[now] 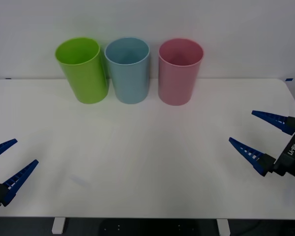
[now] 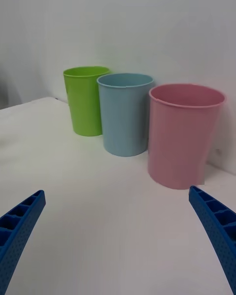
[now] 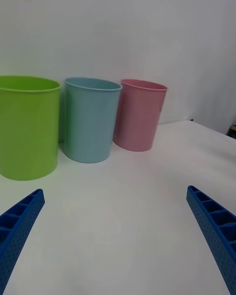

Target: Grasp the object on the table and drop it into the matching bin: aluminum can to the light blue bin, PET bottle to the pink bin.

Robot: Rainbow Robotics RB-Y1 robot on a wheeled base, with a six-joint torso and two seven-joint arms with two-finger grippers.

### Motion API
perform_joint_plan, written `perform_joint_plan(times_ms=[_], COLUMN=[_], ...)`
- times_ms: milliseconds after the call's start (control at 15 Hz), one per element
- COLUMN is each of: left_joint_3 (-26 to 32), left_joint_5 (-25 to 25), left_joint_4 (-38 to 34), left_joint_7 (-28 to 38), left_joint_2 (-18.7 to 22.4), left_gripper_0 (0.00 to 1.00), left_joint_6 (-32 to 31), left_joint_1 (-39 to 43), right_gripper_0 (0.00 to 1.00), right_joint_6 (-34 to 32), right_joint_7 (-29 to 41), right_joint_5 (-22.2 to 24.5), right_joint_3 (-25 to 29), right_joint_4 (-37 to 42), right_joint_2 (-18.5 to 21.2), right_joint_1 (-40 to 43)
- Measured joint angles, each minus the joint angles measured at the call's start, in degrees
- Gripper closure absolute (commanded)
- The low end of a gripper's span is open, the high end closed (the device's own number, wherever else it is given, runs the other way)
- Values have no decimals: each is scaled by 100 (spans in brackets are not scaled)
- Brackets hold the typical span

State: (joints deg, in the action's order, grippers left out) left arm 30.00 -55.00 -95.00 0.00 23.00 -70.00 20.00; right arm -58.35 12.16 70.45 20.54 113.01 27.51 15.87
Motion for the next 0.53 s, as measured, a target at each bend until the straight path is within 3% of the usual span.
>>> perform_joint_plan(times_ms=[533], left_joint_3=[0], left_joint_5=[0], left_joint_4=[0], left_joint_7=[0], left_joint_2=[0], left_gripper_0=[0], left_joint_6=[0], left_joint_1=[0], right_gripper_0=[0], right_joint_6=[-336], right_joint_7=[36], right_joint_5=[-49], right_joint_3=[368], right_joint_4=[47], right_joint_2=[-26], right_joint_1=[521])
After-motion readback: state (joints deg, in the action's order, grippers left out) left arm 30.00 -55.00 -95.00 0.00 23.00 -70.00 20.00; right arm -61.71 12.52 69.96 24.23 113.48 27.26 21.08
